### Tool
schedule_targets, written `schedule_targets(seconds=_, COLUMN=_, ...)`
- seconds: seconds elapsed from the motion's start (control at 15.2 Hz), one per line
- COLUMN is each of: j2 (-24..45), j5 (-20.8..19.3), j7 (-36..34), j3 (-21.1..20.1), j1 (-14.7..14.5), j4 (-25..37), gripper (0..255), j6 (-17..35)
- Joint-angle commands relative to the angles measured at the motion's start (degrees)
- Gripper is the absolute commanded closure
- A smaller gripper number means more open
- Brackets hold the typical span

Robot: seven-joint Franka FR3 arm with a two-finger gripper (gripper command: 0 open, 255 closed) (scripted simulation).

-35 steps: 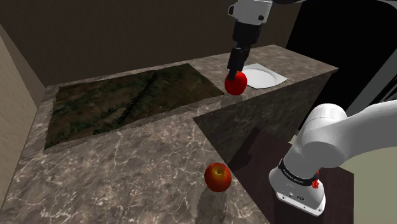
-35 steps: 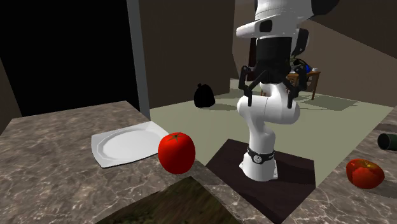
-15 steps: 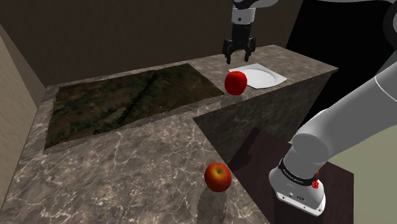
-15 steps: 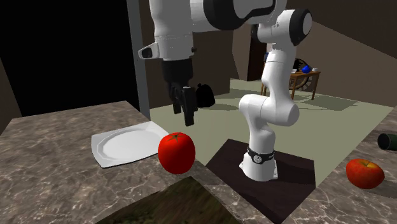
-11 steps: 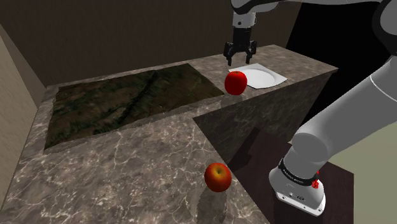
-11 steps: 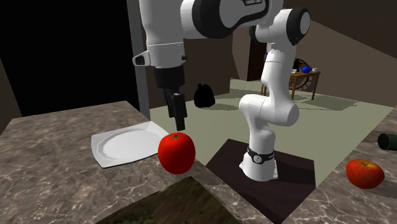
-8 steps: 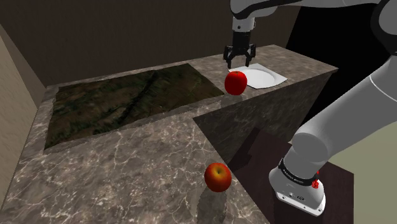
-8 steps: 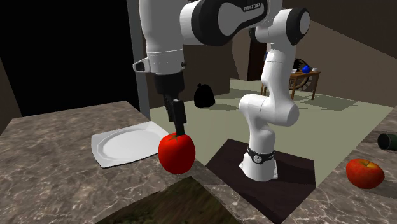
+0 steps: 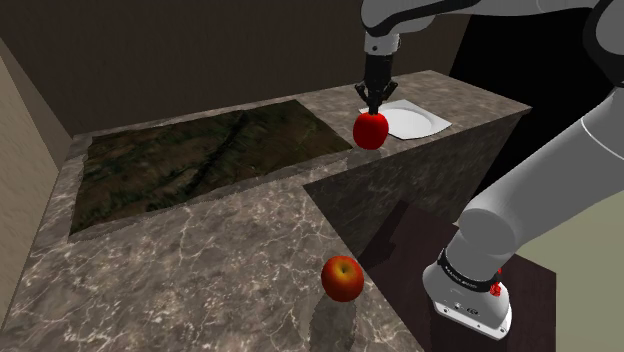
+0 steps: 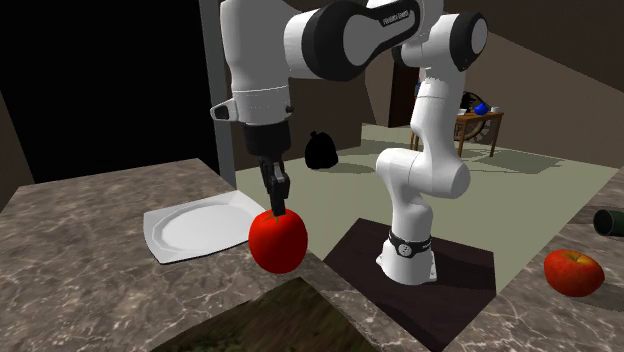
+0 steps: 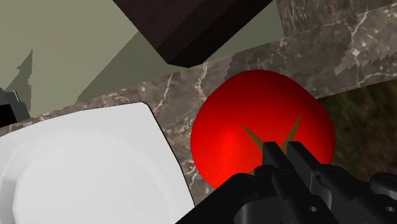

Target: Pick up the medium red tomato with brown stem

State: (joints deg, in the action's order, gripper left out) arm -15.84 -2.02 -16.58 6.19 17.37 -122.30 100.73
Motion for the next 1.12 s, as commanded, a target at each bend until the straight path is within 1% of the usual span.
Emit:
schedule_targets(seconds=0.0, j2=0.03, j5=0.01, j7=0.0, j3=0.0, j1=0.0, j4=-0.03, gripper=255, j6=0.0)
schedule_targets(seconds=0.26, j2=0.13, j5=0.01, j7=0.04, j3=0.02, j1=0.01, j4=-0.01, gripper=255, j6=0.07)
schedule_targets(seconds=1.06, j2=0.14, j5=0.12, j7=0.12, j3=-0.14, j1=-0.08, j4=9.26, gripper=255, j6=-9.18)
